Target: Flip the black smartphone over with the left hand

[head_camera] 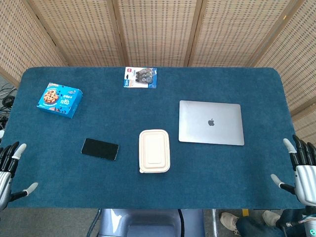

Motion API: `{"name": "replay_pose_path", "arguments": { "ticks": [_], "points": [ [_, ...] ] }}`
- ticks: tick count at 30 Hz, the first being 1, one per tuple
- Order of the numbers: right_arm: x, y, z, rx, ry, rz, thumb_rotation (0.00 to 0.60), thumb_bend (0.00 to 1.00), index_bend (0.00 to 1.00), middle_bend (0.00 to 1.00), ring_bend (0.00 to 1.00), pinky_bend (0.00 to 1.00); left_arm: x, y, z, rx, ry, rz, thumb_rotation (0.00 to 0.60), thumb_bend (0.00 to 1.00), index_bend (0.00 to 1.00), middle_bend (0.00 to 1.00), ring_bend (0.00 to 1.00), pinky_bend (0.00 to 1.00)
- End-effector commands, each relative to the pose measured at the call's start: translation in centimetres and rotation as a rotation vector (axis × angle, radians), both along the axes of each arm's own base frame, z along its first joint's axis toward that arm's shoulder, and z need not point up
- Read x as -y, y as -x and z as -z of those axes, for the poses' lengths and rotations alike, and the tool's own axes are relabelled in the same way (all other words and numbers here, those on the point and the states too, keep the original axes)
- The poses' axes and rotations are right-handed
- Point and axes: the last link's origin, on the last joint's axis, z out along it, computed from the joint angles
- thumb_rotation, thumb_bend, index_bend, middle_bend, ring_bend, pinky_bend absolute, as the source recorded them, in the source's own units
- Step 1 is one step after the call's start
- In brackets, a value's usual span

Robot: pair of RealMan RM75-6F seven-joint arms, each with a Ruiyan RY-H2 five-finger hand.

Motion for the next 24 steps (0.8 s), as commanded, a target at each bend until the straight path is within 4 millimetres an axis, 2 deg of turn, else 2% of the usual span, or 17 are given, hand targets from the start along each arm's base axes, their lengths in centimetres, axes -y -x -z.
{"name": "replay_pose_path", "arguments": {
  "ticks": [1,6,11,17,19,24],
  "points": [
    [0.0,0.0,0.0,0.001,-0.003,0.002,0.6,0.0,0.0,0.0,0.0,0.0,0.0,0.0,0.0,-0.003,0.0,0.004,0.6,0.0,0.0,0.0,0.0,0.0],
    [0.0,0.1,0.0,0.006,-0.004,0.006,0.6,0.0,0.0,0.0,0.0,0.0,-0.5,-0.1,0.7,-0.023,0.044,0.052,0.6,0.0,0.0,0.0,0.0,0.0],
    [0.3,0.4,-0.2,0.021,-0.007,0.015,0.6,0.0,0.0,0.0,0.0,0.0,-3.3,0.2,2.7,-0.041,0.108,0.108,0.6,0.0,0.0,0.0,0.0,0.0],
    [0.8,0.7,-0.3,0.04,-0.014,0.027,0.6,0.0,0.0,0.0,0.0,0.0,-7.9,0.1,6.3,-0.041,0.208,0.177,0.6,0.01,0.02,0.0,0.0,0.0],
    [0.8,0.9,-0.3,0.049,-0.018,0.032,0.6,0.0,0.0,0.0,0.0,0.0,-9.9,0.0,8.3,-0.039,0.25,0.192,0.6,0.03,0.05,0.0,0.0,0.0],
    [0.9,1.1,-0.3,0.063,-0.029,0.027,0.6,0.0,0.0,0.0,0.0,0.0,-12.6,0.1,11.9,-0.077,0.338,0.187,0.6,0.09,0.06,0.0,0.0,0.0]
  ]
}}
